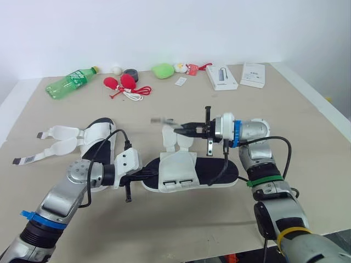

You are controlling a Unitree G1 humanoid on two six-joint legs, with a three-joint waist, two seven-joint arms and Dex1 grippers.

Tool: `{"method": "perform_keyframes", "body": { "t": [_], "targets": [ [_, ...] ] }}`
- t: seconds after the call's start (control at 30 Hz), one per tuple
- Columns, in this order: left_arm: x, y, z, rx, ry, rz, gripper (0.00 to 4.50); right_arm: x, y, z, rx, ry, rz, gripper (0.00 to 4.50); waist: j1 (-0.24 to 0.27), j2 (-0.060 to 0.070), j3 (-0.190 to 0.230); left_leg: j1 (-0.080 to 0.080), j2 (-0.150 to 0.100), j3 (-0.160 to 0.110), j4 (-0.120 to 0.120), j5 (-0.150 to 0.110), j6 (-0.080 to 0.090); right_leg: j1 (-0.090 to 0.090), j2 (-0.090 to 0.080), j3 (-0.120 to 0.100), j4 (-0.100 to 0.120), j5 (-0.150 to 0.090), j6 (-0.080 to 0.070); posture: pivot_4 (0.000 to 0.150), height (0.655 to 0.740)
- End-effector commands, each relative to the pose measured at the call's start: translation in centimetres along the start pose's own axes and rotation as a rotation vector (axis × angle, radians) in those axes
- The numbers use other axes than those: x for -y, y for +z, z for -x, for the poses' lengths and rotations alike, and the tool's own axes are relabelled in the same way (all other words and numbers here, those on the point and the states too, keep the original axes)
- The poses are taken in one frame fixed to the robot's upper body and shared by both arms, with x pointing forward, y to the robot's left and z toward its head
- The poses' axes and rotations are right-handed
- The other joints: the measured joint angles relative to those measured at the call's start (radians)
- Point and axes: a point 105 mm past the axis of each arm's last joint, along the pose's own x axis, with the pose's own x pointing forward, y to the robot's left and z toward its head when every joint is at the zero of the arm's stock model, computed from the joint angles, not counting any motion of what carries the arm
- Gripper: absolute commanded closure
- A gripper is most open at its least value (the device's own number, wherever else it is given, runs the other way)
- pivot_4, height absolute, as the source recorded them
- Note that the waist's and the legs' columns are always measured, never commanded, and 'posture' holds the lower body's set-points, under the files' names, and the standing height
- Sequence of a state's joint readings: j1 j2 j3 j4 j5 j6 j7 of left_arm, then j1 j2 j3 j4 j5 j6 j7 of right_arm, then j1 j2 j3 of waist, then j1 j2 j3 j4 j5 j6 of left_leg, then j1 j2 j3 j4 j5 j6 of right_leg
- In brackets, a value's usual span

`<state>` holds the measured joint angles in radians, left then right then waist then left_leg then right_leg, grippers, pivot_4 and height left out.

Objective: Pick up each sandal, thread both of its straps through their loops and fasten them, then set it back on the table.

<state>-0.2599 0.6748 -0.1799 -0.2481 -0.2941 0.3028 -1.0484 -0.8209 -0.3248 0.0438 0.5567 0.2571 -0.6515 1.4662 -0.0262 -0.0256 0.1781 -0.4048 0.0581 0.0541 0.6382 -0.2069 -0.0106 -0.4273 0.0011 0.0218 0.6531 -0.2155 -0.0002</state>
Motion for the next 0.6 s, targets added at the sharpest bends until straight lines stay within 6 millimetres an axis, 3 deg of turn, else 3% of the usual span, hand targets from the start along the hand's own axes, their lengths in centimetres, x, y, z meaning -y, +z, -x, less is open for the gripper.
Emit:
{"method": "perform_keyframes", "body": {
  "t": [0.03,0.13,0.23,0.27,0.33,0.43,0.57,0.6],
  "targets": [
    [-0.1,0.5,0.2,0.007,0.003,-0.037,4.5,-1.6,2.0,-0.2,0.054,0.128,0.272,4.47,0.001,0.0,0.0,0.0,0.0,-0.001,0.0,0.0,0.0,0.0,0.0,0.0,0.0,0.0,0.0,0.15,0.74],
    [-0.1,0.5,0.2,0.004,-0.004,-0.041,4.5,-4.2,2.1,0.1,0.052,0.281,0.433,4.47,0.002,0.0,0.0,0.001,0.001,-0.001,0.0,0.0,0.0,0.001,0.001,-0.001,0.0,0.0,-0.001,0.15,0.74],
    [-0.1,0.5,0.1,0.005,-0.01,-0.047,4.5,-5.8,1.7,0.7,0.043,0.377,0.468,4.47,0.002,0.0,0.0,0.001,0.001,0.0,0.0,0.0,0.0,0.001,0.0,0.0,0.0,-0.001,-0.001,0.15,0.74],
    [-0.1,0.5,0.1,0.005,-0.01,-0.048,4.5,-6.1,1.6,0.9,0.041,0.397,0.466,3.97,0.002,0.0,0.0,0.001,0.001,0.0,0.0,0.0,0.0,0.001,0.0,0.0,0.0,-0.001,-0.001,0.15,0.74],
    [-0.2,0.5,0.0,0.006,-0.012,-0.051,4.5,-6.1,1.6,1.0,0.043,0.4,0.439,3.48,0.002,0.0,0.0,0.002,0.001,0.0,0.0,0.0,0.0,0.001,0.0,0.0,0.0,0.0,-0.001,0.15,0.74],
    [-0.4,0.5,0.0,0.006,-0.015,-0.053,4.5,-5.6,1.7,1.4,0.034,0.392,0.402,2.18,0.003,0.0,0.0,0.002,0.001,0.0,0.001,0.0,0.0,0.001,0.001,0.0,0.002,0.0,-0.002,0.15,0.74],
    [-0.4,0.6,-0.1,0.008,-0.026,-0.059,4.5,-5.3,1.8,3.0,-0.039,0.373,0.244,0.04,0.005,0.0,0.0,0.003,0.001,0.0,0.001,0.001,-0.001,0.001,0.0,0.0,0.003,-0.001,-0.003,0.15,0.74],
    [-0.3,0.7,-0.1,0.009,-0.029,-0.062,4.5,-5.2,1.7,3.6,-0.076,0.355,0.143,0.04,0.008,0.0,0.0,0.003,0.001,0.0,0.001,0.001,-0.001,0.001,0.0,0.0,0.003,-0.001,-0.003,0.15,0.74]
  ]
}}
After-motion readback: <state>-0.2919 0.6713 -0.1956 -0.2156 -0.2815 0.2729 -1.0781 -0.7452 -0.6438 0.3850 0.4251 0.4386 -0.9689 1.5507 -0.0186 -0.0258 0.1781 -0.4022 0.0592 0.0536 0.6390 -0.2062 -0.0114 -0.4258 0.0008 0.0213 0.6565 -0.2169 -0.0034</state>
